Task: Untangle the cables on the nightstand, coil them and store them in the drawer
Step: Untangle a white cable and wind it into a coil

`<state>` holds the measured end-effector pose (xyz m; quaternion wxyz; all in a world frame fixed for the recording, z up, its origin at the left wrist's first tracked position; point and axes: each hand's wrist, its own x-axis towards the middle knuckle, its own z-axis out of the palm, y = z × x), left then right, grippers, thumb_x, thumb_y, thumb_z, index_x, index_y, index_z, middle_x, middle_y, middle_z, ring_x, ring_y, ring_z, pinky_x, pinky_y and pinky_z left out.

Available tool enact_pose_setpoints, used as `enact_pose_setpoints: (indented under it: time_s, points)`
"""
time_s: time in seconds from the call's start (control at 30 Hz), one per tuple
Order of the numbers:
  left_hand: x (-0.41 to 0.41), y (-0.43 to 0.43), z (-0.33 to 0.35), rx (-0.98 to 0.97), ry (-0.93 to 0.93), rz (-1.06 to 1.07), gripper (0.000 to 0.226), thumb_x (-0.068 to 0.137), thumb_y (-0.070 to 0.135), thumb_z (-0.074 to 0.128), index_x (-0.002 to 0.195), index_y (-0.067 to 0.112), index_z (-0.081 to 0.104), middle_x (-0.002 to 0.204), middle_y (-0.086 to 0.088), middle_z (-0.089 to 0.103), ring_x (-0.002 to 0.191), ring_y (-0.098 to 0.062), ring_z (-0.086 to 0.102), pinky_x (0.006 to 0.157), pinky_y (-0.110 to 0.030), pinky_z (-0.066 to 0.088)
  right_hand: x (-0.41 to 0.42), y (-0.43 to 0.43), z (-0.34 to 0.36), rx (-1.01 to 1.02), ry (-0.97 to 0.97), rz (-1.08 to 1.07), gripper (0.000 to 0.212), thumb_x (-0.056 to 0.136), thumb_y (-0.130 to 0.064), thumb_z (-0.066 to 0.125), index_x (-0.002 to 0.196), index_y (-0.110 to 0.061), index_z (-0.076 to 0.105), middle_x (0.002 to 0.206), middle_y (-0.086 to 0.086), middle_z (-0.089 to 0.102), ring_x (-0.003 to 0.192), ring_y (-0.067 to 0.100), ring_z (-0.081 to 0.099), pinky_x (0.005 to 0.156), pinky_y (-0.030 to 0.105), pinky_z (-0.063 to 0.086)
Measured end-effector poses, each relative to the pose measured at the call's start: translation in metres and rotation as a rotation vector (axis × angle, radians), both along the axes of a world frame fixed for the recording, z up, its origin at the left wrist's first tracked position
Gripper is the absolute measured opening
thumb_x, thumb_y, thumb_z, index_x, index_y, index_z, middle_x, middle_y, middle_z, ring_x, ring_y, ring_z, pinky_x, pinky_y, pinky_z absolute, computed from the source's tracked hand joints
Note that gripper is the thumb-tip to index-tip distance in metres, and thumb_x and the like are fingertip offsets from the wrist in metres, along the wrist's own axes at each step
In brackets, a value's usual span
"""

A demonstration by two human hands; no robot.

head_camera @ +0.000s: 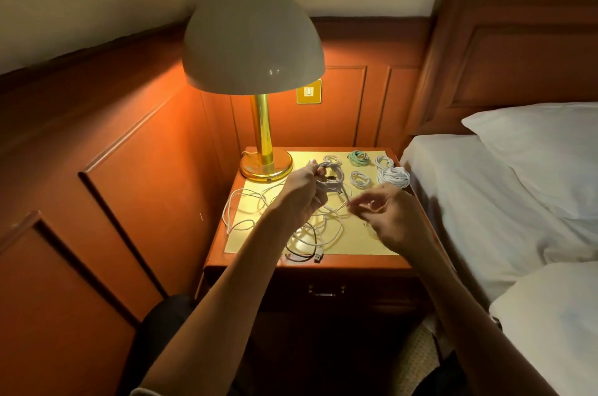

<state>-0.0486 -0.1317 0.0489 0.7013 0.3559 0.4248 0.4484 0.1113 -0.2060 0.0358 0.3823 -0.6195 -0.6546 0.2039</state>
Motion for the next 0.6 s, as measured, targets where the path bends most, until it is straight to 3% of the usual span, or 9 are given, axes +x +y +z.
enact_pose_setpoints:
  time_s: [0.07, 0.13, 0.2, 0.27, 0.4, 0.47, 0.6]
  points:
    - [0.005, -0.005, -0.005, 0.022, 0.012, -0.039, 0.041, 0.11, 0.032, 0.031, 0.078, 0.015, 0.05, 0.054, 0.006, 0.045, 0.05, -0.005, 0.032, 0.044, -0.018, 0.03, -0.006, 0.007, -0.014, 0.162, 0.067, -0.094, 0.009, 0.086, -0.02, 0.077, 0.095, -0.022, 0.078, 0.088, -0.008, 0.074, 0.076, -0.002, 0.066, 0.065, 0.013, 0.053]
    - [0.009, -0.008, -0.008, 0.081, 0.081, -0.071, 0.04, 0.11, 0.033, 0.029, 0.081, 0.015, 0.051, 0.059, 0.004, 0.046, 0.05, -0.007, 0.036, 0.047, -0.02, 0.032, -0.016, 0.012, -0.025, 0.204, 0.234, -0.132, 0.006, 0.089, -0.021, 0.074, 0.094, -0.023, 0.078, 0.082, -0.01, 0.076, 0.07, -0.002, 0.068, 0.06, 0.015, 0.053]
    - [0.009, -0.009, -0.008, 0.152, 0.138, -0.077, 0.04, 0.11, 0.033, 0.028, 0.083, 0.014, 0.051, 0.059, 0.002, 0.046, 0.05, -0.008, 0.039, 0.047, -0.02, 0.034, -0.027, 0.014, -0.029, 0.167, 0.471, -0.176, 0.008, 0.091, -0.019, 0.071, 0.096, -0.022, 0.077, 0.083, -0.007, 0.077, 0.076, 0.006, 0.073, 0.067, 0.027, 0.059]
    - [0.008, -0.009, -0.007, 0.257, 0.237, -0.062, 0.04, 0.11, 0.032, 0.027, 0.083, 0.014, 0.05, 0.058, 0.002, 0.045, 0.05, -0.007, 0.041, 0.047, -0.02, 0.035, -0.033, 0.015, -0.028, 0.136, 0.747, -0.191, 0.015, 0.092, -0.008, 0.067, 0.104, -0.012, 0.074, 0.088, 0.0, 0.078, 0.084, 0.017, 0.075, 0.074, 0.031, 0.061]
    - [0.004, -0.01, -0.007, 0.502, 0.628, 0.067, 0.04, 0.109, 0.034, 0.029, 0.08, 0.016, 0.051, 0.066, -0.002, 0.052, 0.057, -0.014, 0.049, 0.05, -0.022, 0.038, -0.036, 0.014, -0.02, -0.007, 1.218, -0.054, 0.025, 0.091, 0.002, 0.062, 0.115, 0.003, 0.068, 0.103, 0.016, 0.075, 0.098, 0.028, 0.073, 0.086, 0.035, 0.06]
    - [0.004, -0.012, -0.008, 0.589, 0.808, 0.143, 0.042, 0.109, 0.033, 0.029, 0.077, 0.019, 0.051, 0.068, -0.002, 0.055, 0.058, -0.013, 0.05, 0.045, -0.013, 0.034, -0.036, 0.013, -0.015, -0.112, 1.3, 0.066, 0.023, 0.091, -0.001, 0.061, 0.112, 0.001, 0.07, 0.11, 0.02, 0.072, 0.104, 0.03, 0.07, 0.093, 0.038, 0.058]
    - [0.004, -0.014, -0.013, 0.688, 0.885, 0.237, 0.044, 0.11, 0.033, 0.029, 0.083, 0.014, 0.058, 0.068, 0.004, 0.055, 0.058, -0.004, 0.05, 0.045, -0.009, 0.036, -0.036, 0.013, -0.009, -0.248, 1.287, 0.193, 0.032, 0.085, -0.009, 0.063, 0.117, -0.004, 0.07, 0.121, 0.016, 0.069, 0.115, 0.03, 0.064, 0.104, 0.041, 0.047]
